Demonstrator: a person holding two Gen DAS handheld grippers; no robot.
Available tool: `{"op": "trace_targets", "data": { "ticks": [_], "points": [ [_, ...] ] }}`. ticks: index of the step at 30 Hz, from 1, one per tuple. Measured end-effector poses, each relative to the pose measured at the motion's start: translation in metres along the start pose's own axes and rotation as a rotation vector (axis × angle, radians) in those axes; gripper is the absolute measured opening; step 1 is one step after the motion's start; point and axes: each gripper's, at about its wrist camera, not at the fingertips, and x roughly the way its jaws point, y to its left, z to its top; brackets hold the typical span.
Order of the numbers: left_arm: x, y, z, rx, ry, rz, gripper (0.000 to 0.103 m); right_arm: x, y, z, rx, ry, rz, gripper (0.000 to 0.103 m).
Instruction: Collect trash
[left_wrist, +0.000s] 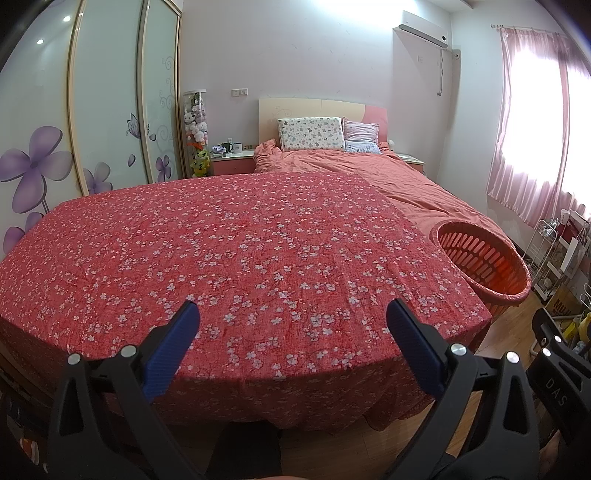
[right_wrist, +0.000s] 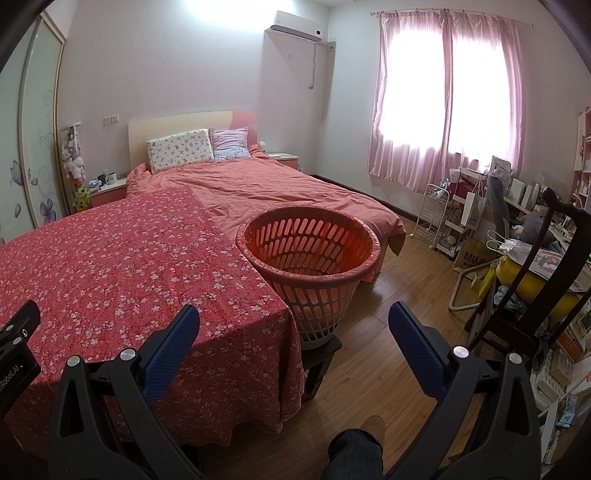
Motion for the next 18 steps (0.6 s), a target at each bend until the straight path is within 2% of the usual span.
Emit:
{"op": "trace_targets", "data": {
  "ticks": [18],
  "points": [
    [0.0008, 0.0018, -0.0016, 0.003, -0.001, 0.007, 0.099, 0.0003, 0.0008, 0.0003, 0.000, 0.002, 0.002, 0.101]
  ]
}}
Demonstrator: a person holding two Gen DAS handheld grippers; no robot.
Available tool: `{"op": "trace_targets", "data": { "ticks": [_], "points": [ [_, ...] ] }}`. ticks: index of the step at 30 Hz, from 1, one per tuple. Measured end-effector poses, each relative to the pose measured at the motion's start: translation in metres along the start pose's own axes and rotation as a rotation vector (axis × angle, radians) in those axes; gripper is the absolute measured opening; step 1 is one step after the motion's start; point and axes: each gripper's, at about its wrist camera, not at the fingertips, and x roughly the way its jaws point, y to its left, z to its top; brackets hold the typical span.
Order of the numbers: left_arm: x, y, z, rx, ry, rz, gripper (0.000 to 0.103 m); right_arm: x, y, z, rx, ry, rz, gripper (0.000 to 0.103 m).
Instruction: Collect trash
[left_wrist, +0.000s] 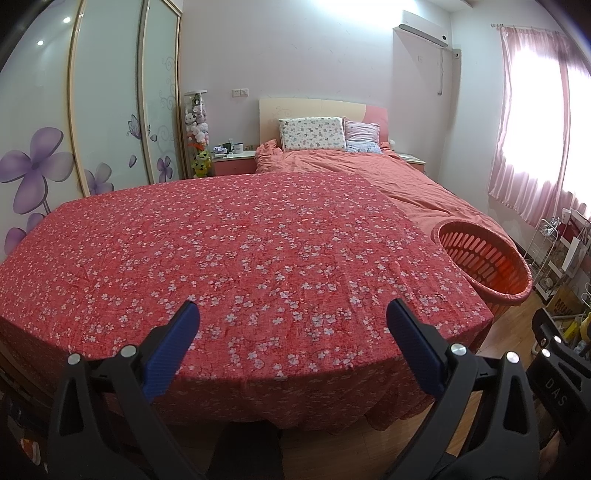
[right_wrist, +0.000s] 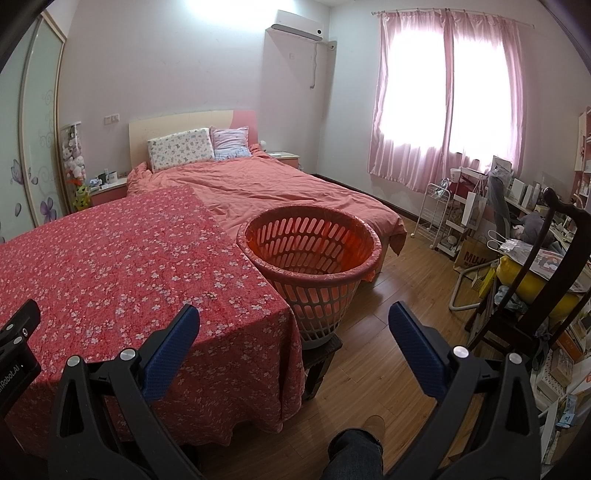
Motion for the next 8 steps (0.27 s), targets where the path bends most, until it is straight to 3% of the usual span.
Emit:
{"op": "trace_targets", "data": {
  "ticks": [8],
  "points": [
    [0.0008, 0.0027, -0.0006, 0.001, 0.003, 0.000, 0.099, 0.0001, 0.0019, -0.0016, -0.001, 0.002, 0.002, 0.101]
  ]
}}
